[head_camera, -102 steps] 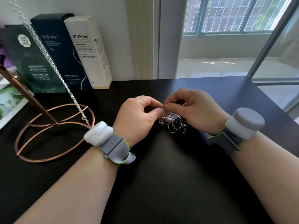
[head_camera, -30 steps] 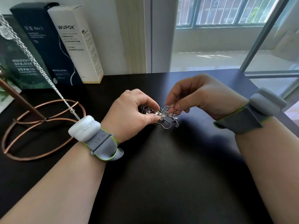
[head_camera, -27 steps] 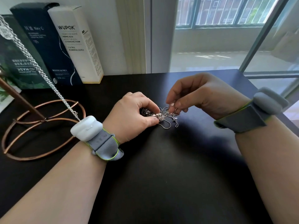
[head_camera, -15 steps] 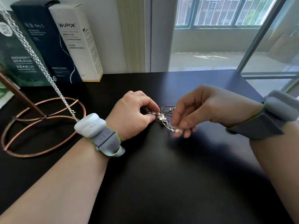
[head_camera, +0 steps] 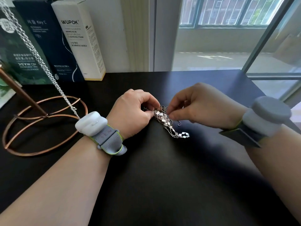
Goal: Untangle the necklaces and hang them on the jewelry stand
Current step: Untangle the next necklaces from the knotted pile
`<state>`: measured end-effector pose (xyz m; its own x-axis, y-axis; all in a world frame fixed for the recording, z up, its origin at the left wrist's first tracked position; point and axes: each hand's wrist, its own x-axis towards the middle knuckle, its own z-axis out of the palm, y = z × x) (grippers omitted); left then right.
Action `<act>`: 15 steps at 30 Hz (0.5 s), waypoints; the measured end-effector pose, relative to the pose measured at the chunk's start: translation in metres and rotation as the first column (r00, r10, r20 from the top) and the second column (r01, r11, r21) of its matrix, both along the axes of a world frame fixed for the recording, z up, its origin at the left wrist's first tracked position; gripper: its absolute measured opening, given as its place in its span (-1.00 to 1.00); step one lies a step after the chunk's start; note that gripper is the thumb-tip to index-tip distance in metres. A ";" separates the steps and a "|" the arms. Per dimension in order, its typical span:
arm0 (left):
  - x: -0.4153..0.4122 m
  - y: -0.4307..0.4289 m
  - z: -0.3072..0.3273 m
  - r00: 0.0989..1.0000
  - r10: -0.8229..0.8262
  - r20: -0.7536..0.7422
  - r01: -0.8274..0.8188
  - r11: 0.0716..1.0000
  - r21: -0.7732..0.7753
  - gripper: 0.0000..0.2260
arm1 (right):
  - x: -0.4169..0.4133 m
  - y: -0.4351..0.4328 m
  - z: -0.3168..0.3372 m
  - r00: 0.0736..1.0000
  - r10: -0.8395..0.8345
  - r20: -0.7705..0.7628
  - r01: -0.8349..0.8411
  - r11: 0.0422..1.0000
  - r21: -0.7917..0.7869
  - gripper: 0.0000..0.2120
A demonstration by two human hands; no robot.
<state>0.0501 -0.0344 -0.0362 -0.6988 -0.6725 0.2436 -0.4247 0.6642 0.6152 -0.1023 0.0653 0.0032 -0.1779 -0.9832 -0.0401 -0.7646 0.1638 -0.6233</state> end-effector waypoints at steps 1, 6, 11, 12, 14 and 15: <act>0.000 0.000 0.000 1.000 0.004 -0.004 -0.004 1.000 -0.002 -0.84 | 0.002 -0.005 -0.003 1.000 -0.020 -0.020 0.020 1.000 -0.003 -0.95; -0.001 -0.002 -0.001 1.000 0.013 0.004 -0.013 0.999 -0.030 -0.84 | 0.009 -0.019 -0.018 0.989 -0.032 -0.146 0.031 0.999 -0.015 -0.91; -0.001 -0.003 -0.002 1.000 0.023 -0.007 -0.023 0.999 -0.040 -0.85 | 0.006 -0.020 -0.023 0.996 -0.061 -0.064 0.058 0.997 -0.054 -0.96; -0.002 -0.003 -0.003 1.000 0.025 -0.006 -0.025 0.999 -0.044 -0.85 | 0.004 -0.019 -0.022 0.997 -0.077 -0.015 0.076 0.995 -0.061 -0.96; -0.002 -0.004 -0.003 0.999 0.033 -0.002 -0.033 0.998 -0.046 -0.85 | 0.000 -0.016 -0.020 0.992 -0.087 0.095 0.093 0.994 -0.062 -0.96; -0.002 -0.004 -0.003 0.999 0.037 -0.001 -0.037 0.998 -0.044 -0.84 | -0.002 -0.014 -0.018 0.985 -0.079 0.156 0.089 0.994 -0.063 -0.96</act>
